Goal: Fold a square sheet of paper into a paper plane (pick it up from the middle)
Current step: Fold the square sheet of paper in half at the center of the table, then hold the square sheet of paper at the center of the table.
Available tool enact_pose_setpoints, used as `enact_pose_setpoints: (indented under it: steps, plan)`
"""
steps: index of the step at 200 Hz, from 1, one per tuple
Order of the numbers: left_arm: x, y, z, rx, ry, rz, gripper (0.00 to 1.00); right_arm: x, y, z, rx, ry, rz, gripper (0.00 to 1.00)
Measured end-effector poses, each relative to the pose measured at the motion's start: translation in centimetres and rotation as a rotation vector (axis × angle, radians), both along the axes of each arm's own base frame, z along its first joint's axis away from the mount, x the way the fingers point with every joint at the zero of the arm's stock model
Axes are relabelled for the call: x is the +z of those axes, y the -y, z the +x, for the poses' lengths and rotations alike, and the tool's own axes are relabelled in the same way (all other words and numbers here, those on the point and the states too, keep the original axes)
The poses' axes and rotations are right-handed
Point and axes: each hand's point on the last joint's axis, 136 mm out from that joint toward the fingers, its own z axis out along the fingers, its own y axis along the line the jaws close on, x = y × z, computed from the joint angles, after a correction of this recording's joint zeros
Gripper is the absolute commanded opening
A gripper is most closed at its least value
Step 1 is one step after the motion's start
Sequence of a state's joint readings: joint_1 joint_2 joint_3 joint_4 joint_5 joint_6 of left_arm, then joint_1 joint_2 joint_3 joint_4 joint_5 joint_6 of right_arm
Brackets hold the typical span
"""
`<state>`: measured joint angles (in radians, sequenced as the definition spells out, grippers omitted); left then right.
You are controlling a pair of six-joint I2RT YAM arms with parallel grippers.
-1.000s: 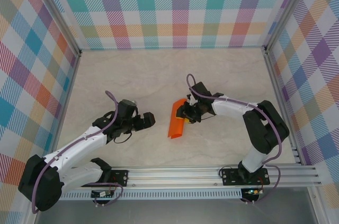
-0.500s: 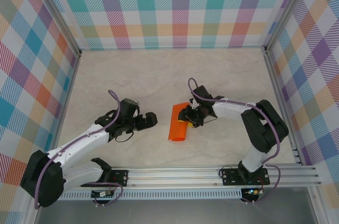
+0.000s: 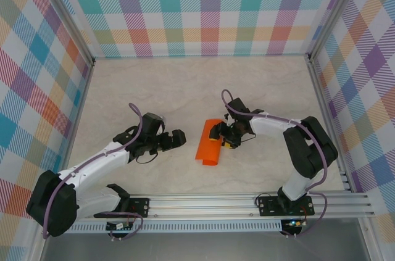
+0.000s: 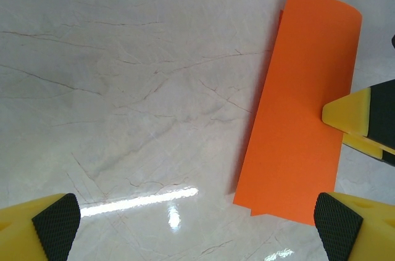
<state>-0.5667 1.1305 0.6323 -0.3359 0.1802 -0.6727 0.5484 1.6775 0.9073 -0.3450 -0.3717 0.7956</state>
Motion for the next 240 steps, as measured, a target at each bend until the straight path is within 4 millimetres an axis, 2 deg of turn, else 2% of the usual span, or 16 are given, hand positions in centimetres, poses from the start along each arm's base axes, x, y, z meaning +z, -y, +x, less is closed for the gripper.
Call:
enact_pose_setpoints:
  steps: [44,125,180,240]
  plan:
    - [0.0,0.3,0.1,0.002,-0.008,-0.018,1.0,0.5,0.8,0.2,0.0,0.009,-0.002,0.64]
    - [-0.6,1.6,0.3,-0.015,-0.042,-0.039,1.0,-1.3,3.4,-1.7,0.036,-0.046,-0.147,0.64]
    - [-0.1,2.9,0.5,-0.037,-0.026,-0.056,1.0,-1.3,3.2,-1.5,0.034,-0.066,-0.15,0.71]
    - [-0.6,3.1,0.4,-0.039,-0.042,-0.048,0.98,-1.3,2.8,-1.5,0.043,-0.089,-0.167,0.79]
